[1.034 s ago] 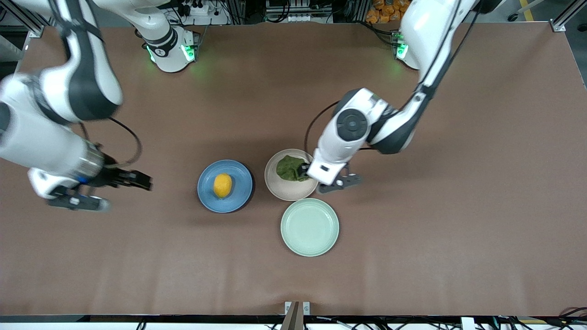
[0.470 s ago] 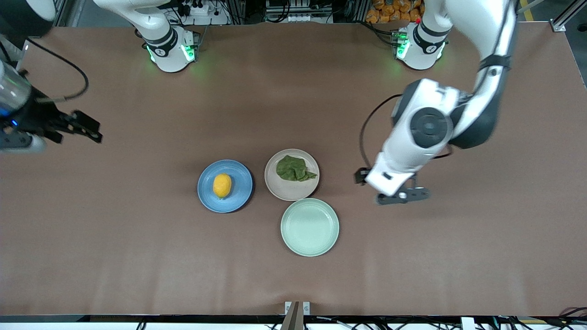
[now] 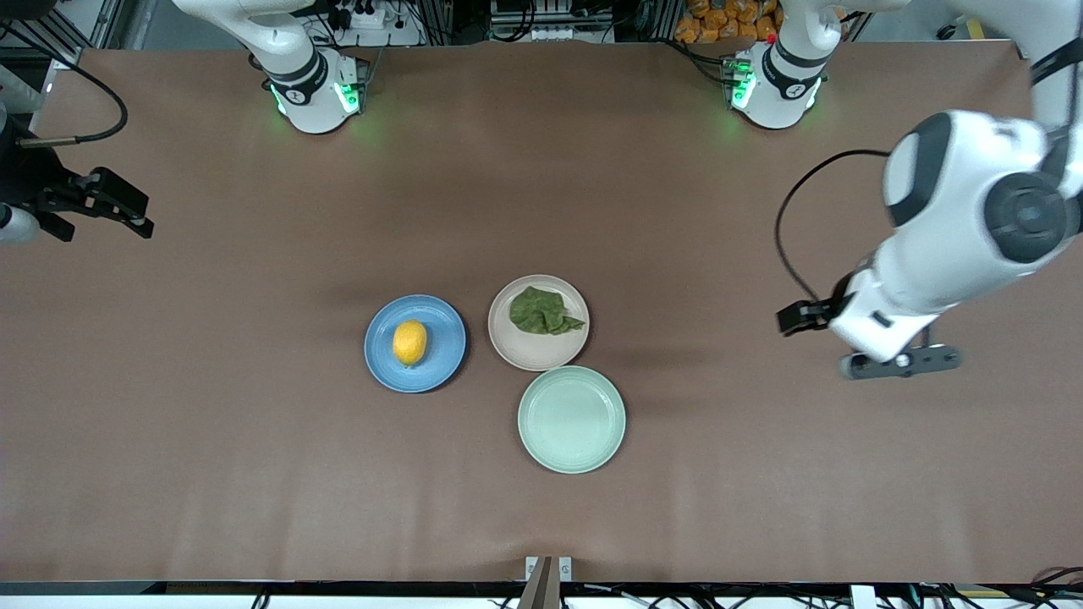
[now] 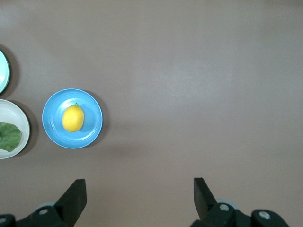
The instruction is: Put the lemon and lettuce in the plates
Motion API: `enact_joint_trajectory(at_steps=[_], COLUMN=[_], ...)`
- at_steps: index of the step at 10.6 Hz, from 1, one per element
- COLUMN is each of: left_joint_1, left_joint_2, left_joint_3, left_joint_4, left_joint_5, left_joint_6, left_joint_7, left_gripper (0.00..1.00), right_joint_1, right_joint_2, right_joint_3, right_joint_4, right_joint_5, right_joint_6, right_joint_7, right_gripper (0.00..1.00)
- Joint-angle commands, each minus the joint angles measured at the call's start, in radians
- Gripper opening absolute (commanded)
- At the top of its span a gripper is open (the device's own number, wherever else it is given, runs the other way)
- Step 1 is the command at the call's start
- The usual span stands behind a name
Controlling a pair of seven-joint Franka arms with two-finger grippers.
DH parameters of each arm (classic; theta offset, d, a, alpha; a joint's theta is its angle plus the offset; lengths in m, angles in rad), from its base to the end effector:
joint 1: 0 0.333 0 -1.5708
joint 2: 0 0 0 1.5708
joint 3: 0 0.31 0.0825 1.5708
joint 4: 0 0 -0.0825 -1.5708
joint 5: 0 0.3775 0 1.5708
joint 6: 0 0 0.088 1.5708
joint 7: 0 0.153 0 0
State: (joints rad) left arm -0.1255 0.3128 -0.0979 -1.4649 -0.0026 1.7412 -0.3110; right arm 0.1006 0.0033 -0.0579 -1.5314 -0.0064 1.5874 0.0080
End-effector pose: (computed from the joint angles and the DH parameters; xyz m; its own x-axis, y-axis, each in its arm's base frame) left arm 0.6279 -0.1363 0.4505 0.9948 0.0916 -0.0434 0.0926 -0.9955 0.0203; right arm 0.5533 0.0227 0.5906 0.9980 0.0348 0.0527 0.0345 -0.9994 0.0062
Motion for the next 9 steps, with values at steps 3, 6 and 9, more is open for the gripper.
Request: enact_joint_trajectory(at_steps=[3, 6, 9], left_joint_1=[0.083, 0.083, 0.087], left_joint_2=[-0.103, -0.146, -0.185], left_joint_3=[-0.075, -0.075, -0.072], left_joint_4=[-0.018, -0.017, -0.014], left_joint_5=[0.018, 0.019, 0.027], left_joint_6=[-0.058, -0.091, -0.095], left_joint_7=[0.013, 0.012, 0.013], left_gripper=[1.0, 1.0, 1.0], right_joint_1=[-0.013, -0.013, -0.013], right_joint_2=[-0.016, -0.016, -0.016], right_joint_3=[0.012, 0.012, 0.012], right_joint_4=[-0.021, -0.02, -0.02], right_joint_5=[-0.014, -0.012, -0.012], right_joint_6=[0.009, 0.011, 0.013], right_joint_7=[-0.013, -0.013, -0.013], right_gripper=[1.0, 1.0, 1.0])
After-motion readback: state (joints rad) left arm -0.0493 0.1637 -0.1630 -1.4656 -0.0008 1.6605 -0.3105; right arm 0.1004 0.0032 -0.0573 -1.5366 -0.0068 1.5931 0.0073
